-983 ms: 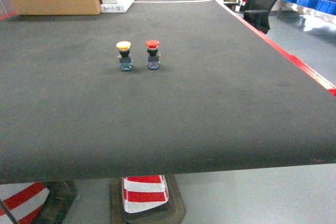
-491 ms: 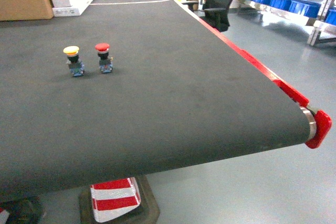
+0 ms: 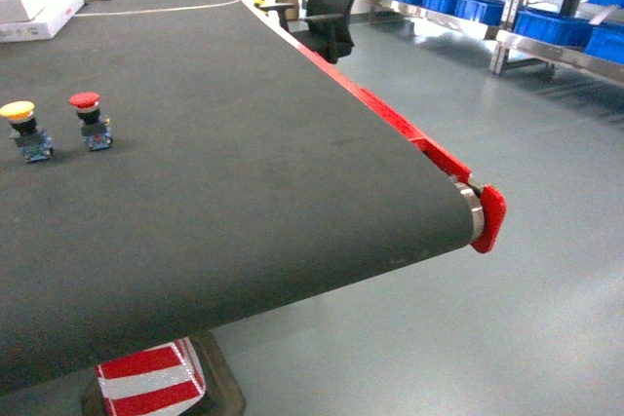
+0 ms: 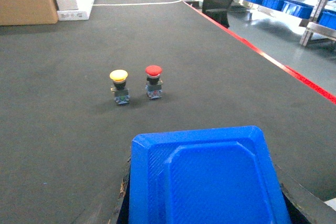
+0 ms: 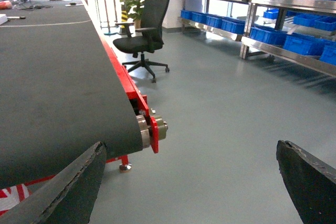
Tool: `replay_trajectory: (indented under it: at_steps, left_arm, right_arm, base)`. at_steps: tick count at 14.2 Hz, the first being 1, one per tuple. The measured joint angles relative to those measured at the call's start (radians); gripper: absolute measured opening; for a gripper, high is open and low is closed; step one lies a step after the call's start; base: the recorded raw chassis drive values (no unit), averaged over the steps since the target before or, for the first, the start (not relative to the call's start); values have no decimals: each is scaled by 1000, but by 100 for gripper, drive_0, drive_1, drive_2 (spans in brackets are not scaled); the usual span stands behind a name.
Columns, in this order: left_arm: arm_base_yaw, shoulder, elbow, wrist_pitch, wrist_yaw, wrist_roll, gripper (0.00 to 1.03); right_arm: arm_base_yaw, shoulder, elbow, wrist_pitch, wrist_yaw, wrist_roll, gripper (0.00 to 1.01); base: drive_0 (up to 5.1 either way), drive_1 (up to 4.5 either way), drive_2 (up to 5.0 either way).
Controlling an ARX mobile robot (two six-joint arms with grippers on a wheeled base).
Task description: Pick blue part to blue bin on bottom shelf
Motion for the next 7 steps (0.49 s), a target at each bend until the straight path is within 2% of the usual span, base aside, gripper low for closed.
replay_trajectory:
  at_steps: [7]
  left_arm:
    - [0,0,0,0,0,0,45]
  right_arm:
    - [0,0,0,0,0,0,98]
  base:
    - [-158,-158,-158]
